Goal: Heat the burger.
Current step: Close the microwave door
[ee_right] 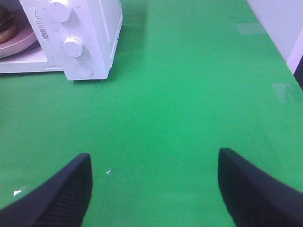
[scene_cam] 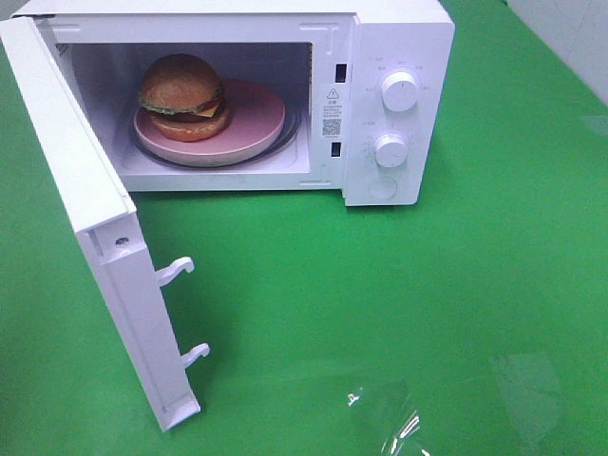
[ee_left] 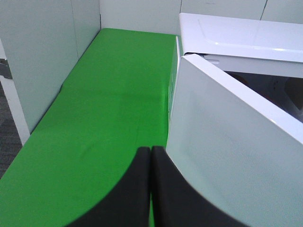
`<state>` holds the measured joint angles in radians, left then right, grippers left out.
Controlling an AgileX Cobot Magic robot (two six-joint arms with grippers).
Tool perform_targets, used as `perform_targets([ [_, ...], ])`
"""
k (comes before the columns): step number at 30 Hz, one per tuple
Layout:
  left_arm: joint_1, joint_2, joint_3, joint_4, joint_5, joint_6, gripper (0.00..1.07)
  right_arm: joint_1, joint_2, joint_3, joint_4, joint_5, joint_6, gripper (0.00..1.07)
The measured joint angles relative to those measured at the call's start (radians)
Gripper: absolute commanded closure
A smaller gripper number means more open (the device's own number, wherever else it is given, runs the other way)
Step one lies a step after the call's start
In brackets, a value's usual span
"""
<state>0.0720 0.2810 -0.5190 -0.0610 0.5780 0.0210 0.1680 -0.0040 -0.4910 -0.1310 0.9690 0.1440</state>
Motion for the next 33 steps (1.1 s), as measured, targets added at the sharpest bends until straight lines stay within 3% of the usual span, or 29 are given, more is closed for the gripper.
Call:
perform_targets([
  [19,0.000,0.356,0.275,-0.041,-0.758,-0.004,1.07,0.000,0.000,0.000,0.000,0.000,0.000,0.36],
  [25,0.000,0.464,0.345,-0.016,-0.951,-0.021,1.07,0.000,0.000,0.000,0.000,0.000,0.000,0.36],
  [26,0.000,0.509,0.360,0.013,-0.997,-0.056,1.07,0.000,0.000,0.000,0.000,0.000,0.000,0.36],
  [27,0.000,0.509,0.360,0.013,-0.997,-0.056,1.07,0.000,0.000,0.000,0.000,0.000,0.000,0.36],
  [29,0.000,0.613,0.365,0.112,-1.082,-0.152,1.07,0.000,0.000,0.000,0.000,0.000,0.000,0.36],
  [32,0.000,0.642,0.365,0.146,-1.108,-0.177,1.07,0.000,0.000,0.000,0.000,0.000,0.000,0.36],
  [33,0.000,0.695,0.366,0.212,-1.165,-0.221,1.07,0.000,0.000,0.000,0.000,0.000,0.000,0.36],
])
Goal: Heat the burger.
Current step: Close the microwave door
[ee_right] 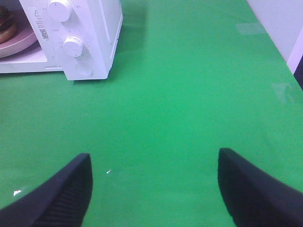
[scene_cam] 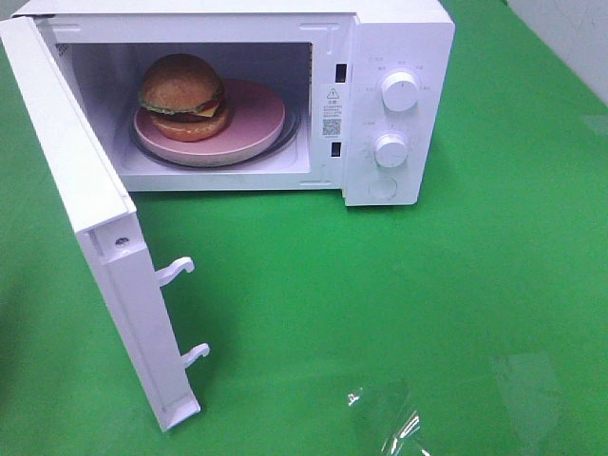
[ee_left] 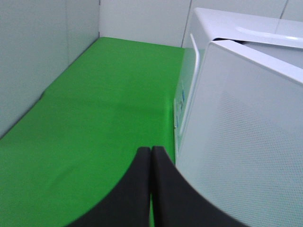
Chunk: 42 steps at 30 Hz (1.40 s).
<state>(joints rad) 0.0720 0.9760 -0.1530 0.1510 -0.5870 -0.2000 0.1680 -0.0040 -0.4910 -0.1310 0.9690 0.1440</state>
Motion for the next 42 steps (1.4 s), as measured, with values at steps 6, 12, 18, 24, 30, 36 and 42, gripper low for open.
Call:
perform_targets([
  [6,0.000,0.193,0.000,0.120,-0.165,-0.088,1.07,0.000,0.000,0.000,0.000,0.000,0.000,0.36],
  [12,-0.023,0.295,-0.001,0.124,-0.260,-0.094,1.07,0.000,0.000,0.000,0.000,0.000,0.000,0.36],
  [18,-0.134,0.369,-0.001,0.061,-0.324,-0.084,1.07,0.000,0.000,0.000,0.000,0.000,0.000,0.36],
  [24,-0.343,0.463,-0.003,-0.151,-0.405,0.011,1.07,0.000,0.000,0.000,0.000,0.000,0.000,0.36],
  [30,-0.477,0.550,-0.008,-0.272,-0.469,0.030,1.07,0.000,0.000,0.000,0.000,0.000,0.000,0.36],
  [36,-0.621,0.653,-0.091,-0.355,-0.483,0.052,1.07,0.000,0.000,0.000,0.000,0.000,0.000,0.36],
  [42,-0.714,0.704,-0.167,-0.435,-0.487,0.081,1.07,0.000,0.000,0.000,0.000,0.000,0.000,0.36],
])
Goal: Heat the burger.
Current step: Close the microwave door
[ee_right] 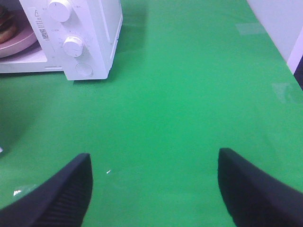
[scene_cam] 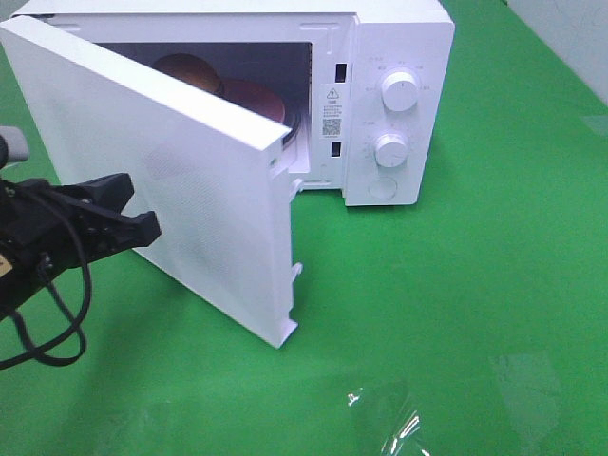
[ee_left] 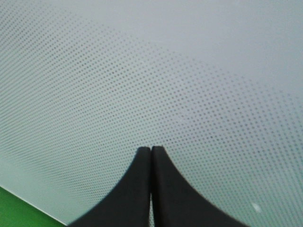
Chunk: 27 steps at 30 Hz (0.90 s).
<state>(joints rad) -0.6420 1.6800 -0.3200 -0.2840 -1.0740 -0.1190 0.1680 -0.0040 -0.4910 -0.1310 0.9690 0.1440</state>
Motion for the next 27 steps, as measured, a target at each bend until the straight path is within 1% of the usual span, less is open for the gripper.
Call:
perform_targets([
  [1,-0.027,0.019,-0.032,-0.026,0.000,0.016,1.07,0.000,0.000,0.000,0.000,0.000,0.000,0.36],
  [2,-0.027,0.019,-0.032,-0.026,0.000,0.016,1.07,0.000,0.000,0.000,0.000,0.000,0.000,0.36],
  [3,-0.053,0.035,-0.073,-0.045,0.009,0.030,1.07,0.000,0.000,0.000,0.000,0.000,0.000,0.36],
  [6,-0.064,0.039,-0.090,-0.052,0.018,0.038,1.07,0.000,0.000,0.000,0.000,0.000,0.000,0.36],
  [8,-0.096,0.054,-0.183,-0.087,0.100,0.088,1.07,0.000,0.000,0.000,0.000,0.000,0.000,0.36],
  [9,-0.096,0.054,-0.183,-0.087,0.100,0.088,1.07,0.000,0.000,0.000,0.000,0.000,0.000,0.36],
  [10,-0.108,0.058,-0.227,-0.107,0.140,0.125,1.07,0.000,0.000,0.000,0.000,0.000,0.000,0.36],
  [11,-0.108,0.058,-0.227,-0.107,0.140,0.125,1.07,0.000,0.000,0.000,0.000,0.000,0.000,0.36],
  [12,-0.113,0.059,-0.271,-0.136,0.174,0.172,1.07,0.000,0.000,0.000,0.000,0.000,0.000,0.36],
  [13,-0.113,0.059,-0.271,-0.136,0.174,0.172,1.07,0.000,0.000,0.000,0.000,0.000,0.000,0.36],
  [14,-0.116,0.059,-0.295,-0.151,0.192,0.190,1.07,0.000,0.000,0.000,0.000,0.000,0.000,0.36],
  [15,-0.117,0.061,-0.338,-0.179,0.220,0.231,1.07,0.000,0.000,0.000,0.000,0.000,0.000,0.36],
  [16,-0.117,0.061,-0.338,-0.179,0.220,0.231,1.07,0.000,0.000,0.000,0.000,0.000,0.000,0.36],
  [17,-0.117,0.070,-0.384,-0.205,0.239,0.260,1.07,0.000,0.000,0.000,0.000,0.000,0.000,0.36],
  [18,-0.117,0.070,-0.384,-0.205,0.239,0.260,1.07,0.000,0.000,0.000,0.000,0.000,0.000,0.36],
  [19,-0.117,0.086,-0.424,-0.226,0.257,0.281,1.07,0.000,0.000,0.000,0.000,0.000,0.000,0.36],
  [20,-0.117,0.086,-0.424,-0.226,0.257,0.281,1.07,0.000,0.000,0.000,0.000,0.000,0.000,0.36],
  [21,-0.117,0.107,-0.463,-0.234,0.275,0.290,1.07,0.000,0.000,0.000,0.000,0.000,0.000,0.36],
  [22,-0.117,0.107,-0.463,-0.234,0.275,0.290,1.07,0.000,0.000,0.000,0.000,0.000,0.000,0.36],
  [23,-0.117,0.124,-0.505,-0.236,0.300,0.294,1.07,0.000,0.000,0.000,0.000,0.000,0.000,0.36],
  [24,-0.117,0.135,-0.526,-0.238,0.313,0.295,1.07,0.000,0.000,0.000,0.000,0.000,0.000,0.36],
  [25,-0.117,0.135,-0.526,-0.238,0.313,0.295,1.07,0.000,0.000,0.000,0.000,0.000,0.000,0.36],
  [26,-0.117,0.158,-0.558,-0.238,0.326,0.297,1.07,0.000,0.000,0.000,0.000,0.000,0.000,0.36],
  [27,-0.117,0.158,-0.558,-0.238,0.326,0.297,1.07,0.000,0.000,0.000,0.000,0.000,0.000,0.36],
])
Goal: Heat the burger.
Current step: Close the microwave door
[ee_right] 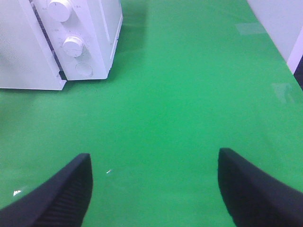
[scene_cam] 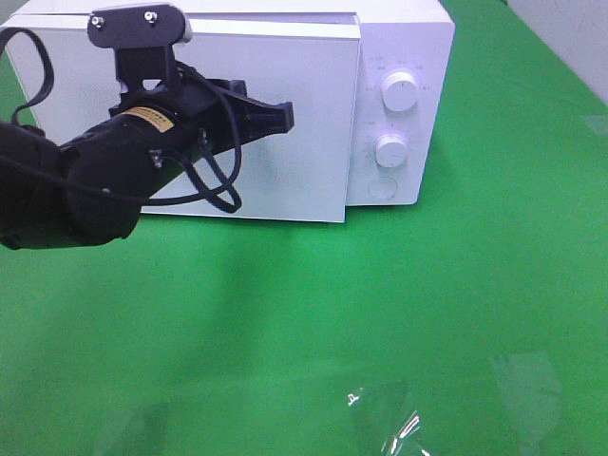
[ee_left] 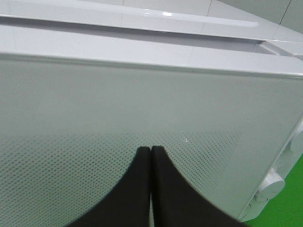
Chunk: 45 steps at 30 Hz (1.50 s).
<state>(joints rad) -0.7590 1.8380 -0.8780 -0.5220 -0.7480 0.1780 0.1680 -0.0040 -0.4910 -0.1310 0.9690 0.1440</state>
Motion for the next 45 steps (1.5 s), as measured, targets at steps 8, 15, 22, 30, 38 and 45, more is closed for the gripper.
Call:
perform_targets([
  [8,0.000,0.085,-0.122,-0.044,0.043,0.045,1.07,0.000,0.000,0.000,0.000,0.000,0.000,0.36],
  [15,0.004,0.124,-0.178,-0.056,0.104,0.049,1.07,0.000,0.000,0.000,0.000,0.000,0.000,0.36],
  [22,0.059,0.129,-0.204,-0.024,0.167,0.052,1.07,0.000,0.000,0.000,0.000,0.000,0.000,0.36],
  [30,0.070,0.115,-0.202,-0.012,0.230,0.052,1.07,0.000,0.000,0.000,0.001,0.000,0.000,0.36],
  [38,0.006,0.040,-0.187,-0.012,0.305,0.061,0.97,0.000,0.000,0.000,0.001,0.000,0.000,0.36],
  [45,-0.059,0.008,-0.164,-0.003,0.614,0.157,0.06,0.000,0.000,0.000,0.003,0.000,0.000,0.36],
])
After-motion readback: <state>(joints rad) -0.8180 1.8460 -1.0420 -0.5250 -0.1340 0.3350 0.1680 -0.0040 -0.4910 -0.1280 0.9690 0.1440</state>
